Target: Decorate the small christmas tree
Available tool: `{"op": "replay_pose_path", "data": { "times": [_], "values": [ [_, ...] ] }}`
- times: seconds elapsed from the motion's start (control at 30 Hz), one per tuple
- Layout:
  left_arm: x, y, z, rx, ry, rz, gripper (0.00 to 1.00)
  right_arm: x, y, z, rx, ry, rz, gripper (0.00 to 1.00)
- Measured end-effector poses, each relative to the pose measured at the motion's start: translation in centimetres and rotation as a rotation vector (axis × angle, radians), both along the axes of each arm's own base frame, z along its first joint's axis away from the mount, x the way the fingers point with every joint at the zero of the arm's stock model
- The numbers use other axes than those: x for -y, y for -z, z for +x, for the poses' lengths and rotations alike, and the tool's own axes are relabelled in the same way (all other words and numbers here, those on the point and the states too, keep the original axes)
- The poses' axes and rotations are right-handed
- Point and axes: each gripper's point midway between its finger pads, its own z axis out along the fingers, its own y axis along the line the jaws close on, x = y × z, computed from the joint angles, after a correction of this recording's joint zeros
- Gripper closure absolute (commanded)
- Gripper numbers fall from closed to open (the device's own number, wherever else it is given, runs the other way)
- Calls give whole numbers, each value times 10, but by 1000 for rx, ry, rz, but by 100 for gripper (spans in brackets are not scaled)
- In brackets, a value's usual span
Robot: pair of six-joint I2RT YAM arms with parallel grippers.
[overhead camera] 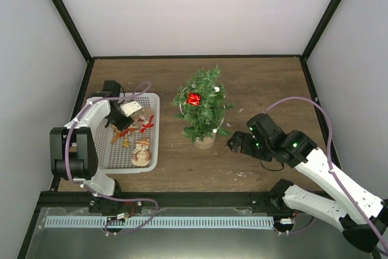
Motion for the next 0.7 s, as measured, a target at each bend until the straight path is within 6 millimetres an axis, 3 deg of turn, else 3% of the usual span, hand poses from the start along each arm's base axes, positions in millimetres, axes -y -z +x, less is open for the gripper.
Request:
{"op": "replay_pose_path", "data": {
  "times": [0.13,0.3,0.37,0.57,0.63,0.7],
  "values": [
    [6,-16,0,-16,-11,-58,100,0,0,0,1,-1,0,1],
    [17,-69,8,37,-24,-170,100,7,-8,0,25,11,-16,2],
    [22,-94,5,67,-16,-212,100,13,-28,2,74,25,-15,2],
    [53,-165,-21,127,47,-389,100,31,-146,10,392,64,125,2],
    [64,-191,-25,167,67,-444,100,38,-163,7,449,73,143,2],
    [78,-215,-31,206,103,-493,100,39,-165,8,458,74,135,2]
  ]
}}
